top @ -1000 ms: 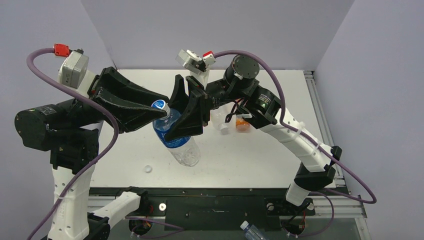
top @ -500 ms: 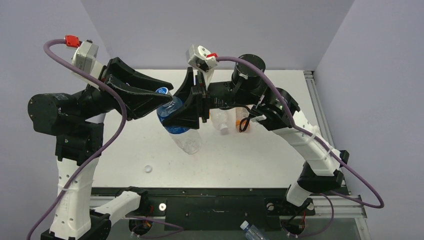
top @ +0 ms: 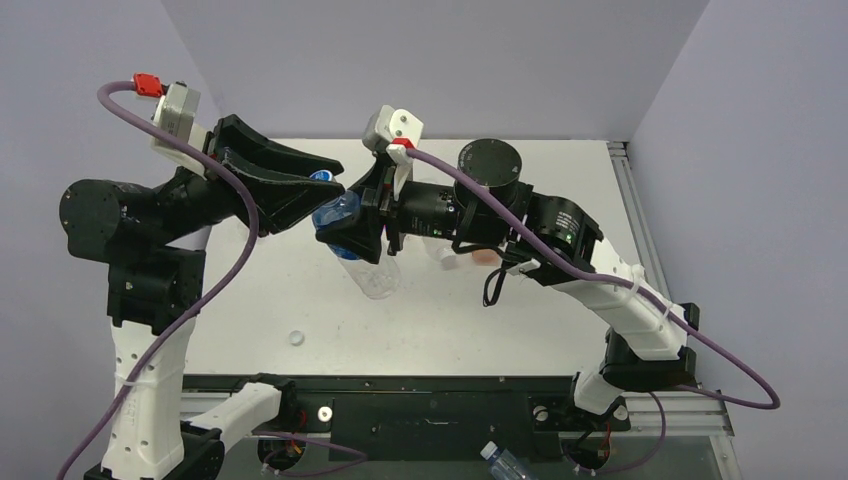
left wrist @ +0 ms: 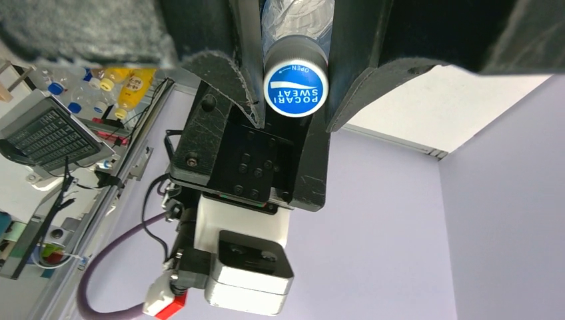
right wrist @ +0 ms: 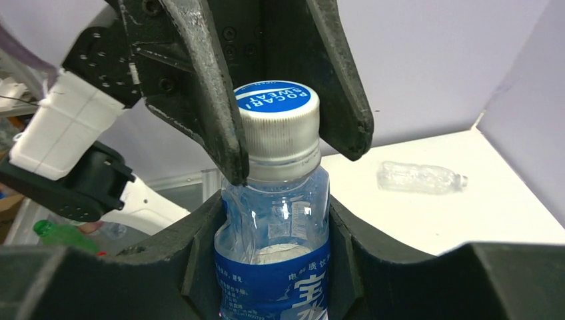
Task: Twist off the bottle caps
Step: Unscrew the bottle cap from the plastic bottle.
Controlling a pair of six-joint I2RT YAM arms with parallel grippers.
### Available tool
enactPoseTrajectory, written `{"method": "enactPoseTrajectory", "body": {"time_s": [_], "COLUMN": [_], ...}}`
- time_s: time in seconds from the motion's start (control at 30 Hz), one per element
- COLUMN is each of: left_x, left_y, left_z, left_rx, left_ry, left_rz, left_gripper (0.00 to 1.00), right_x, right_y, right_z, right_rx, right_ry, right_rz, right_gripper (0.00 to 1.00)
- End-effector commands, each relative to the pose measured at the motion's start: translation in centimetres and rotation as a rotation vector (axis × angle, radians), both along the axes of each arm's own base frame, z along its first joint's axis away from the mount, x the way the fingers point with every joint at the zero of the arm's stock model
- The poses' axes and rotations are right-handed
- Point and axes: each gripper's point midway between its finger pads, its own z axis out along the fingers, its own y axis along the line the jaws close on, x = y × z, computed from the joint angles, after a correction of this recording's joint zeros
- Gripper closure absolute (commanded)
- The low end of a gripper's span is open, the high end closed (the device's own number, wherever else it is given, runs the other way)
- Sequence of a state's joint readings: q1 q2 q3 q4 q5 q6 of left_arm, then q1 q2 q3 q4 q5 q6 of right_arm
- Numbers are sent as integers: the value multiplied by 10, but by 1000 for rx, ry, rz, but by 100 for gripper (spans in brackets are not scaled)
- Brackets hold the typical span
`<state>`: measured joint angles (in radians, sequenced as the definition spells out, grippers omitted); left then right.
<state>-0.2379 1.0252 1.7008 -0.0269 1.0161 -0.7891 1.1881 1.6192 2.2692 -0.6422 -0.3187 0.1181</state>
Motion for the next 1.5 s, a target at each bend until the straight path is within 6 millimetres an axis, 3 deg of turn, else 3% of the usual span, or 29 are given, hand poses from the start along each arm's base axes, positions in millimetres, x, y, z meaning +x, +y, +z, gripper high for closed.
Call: {"method": "enactPoseTrajectory", "body": {"time_s": [0.0, 0.17, 0.23, 0.33, 0.5, 0.73, 0.9, 1.0, 1.03, 1.07, 1.1, 1.13, 1.17, 1.2, 1.23, 1.27, 1.3, 1.33, 1.37, 1.4, 1.47], "left_x": [-30, -4, 15, 27, 49, 84, 87, 67, 62, 48, 43, 31, 26, 19, 14, 9, 5, -1, -6, -14, -23], "left_y": [9, 13, 19, 30, 48, 77, 81, 62, 56, 49, 45, 41, 39, 37, 35, 32, 31, 26, 24, 20, 16], "left_z": [4, -8, -15, -24, -37, -55, -60, -58, -59, -52, -51, -43, -40, -34, -30, -25, -21, -18, -15, -10, -5], "left_rx": [20, 41, 46, 60, 72, 69, 67, 71, 64, 50, 35, 18, 1, -11, -25, -37, -46, -54, -61, -76, -91], "left_ry": [-61, -13, 31, 27, 35, 92, 105, 78, 84, 41, 46, 2, 15, -8, -1, 6, 6, 22, 27, 47, 76], "left_rz": [22, 138, 245, 360, 525, 760, 785, 643, 598, 531, 496, 450, 424, 392, 368, 331, 310, 257, 225, 160, 83], "left_gripper": [100, 100, 100, 100, 100, 100, 100, 100, 85, 68, 21, 9, 0, 3, 3, 3, 3, 3, 4, 4, 3], "right_x": [58, 60, 59, 58, 65, 60, 56, 51, 51, 44, 46, 34, 38, 25, 31, 14, 18, -1, 0, -18, -27], "right_y": [-12, -12, -9, -7, -14, -22, -19, -15, -20, -10, -19, -8, -19, -9, -23, -14, -30, -24, -36, -35, -41], "right_z": [9, 16, 18, 16, 10, 2, -6, 0, 6, 5, 14, 12, 22, 17, 28, 22, 37, 30, 42, 38, 40], "right_rx": [17, 49, 57, 47, -7, -75, -97, -61, -36, -16, 18, 42, 100, 108, 166, 175, 248, 242, 295, 285, 276], "right_ry": [-63, -73, -77, -97, -180, -326, -374, -363, -350, -334, -314, -282, -216, -205, -134, -115, -58, -48, -15, -9, 8], "right_rz": [-312, -378, -397, -459, -647, -897, -979, -931, -909, -821, -789, -660, -620, -476, -444, -289, -259, -114, -71, 58, 158], "right_gripper": [100, 100, 100, 100, 100, 100, 100, 100, 100, 100, 100, 100, 100, 100, 100, 100, 100, 100, 100, 100, 100]}}
